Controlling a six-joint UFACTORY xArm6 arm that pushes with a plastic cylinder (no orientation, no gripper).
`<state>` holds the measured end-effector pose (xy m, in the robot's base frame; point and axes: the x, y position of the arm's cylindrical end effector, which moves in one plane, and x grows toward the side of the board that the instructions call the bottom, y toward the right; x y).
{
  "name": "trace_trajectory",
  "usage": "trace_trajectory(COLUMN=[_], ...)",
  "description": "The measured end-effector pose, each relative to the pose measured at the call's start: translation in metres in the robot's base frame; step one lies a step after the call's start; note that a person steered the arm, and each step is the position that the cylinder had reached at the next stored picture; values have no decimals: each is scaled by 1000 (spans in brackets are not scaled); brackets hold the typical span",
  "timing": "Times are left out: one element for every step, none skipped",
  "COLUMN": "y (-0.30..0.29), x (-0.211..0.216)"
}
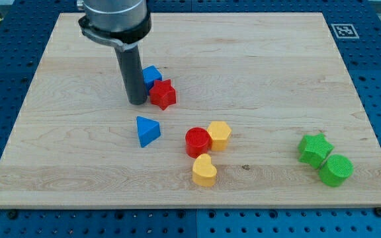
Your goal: Push the blue cube above the red star
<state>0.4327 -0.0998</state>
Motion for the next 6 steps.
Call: trace_trajectory(y=[-5,-4,0,6,-13,-46], x=[10,-5,-32,-51,-39,-2])
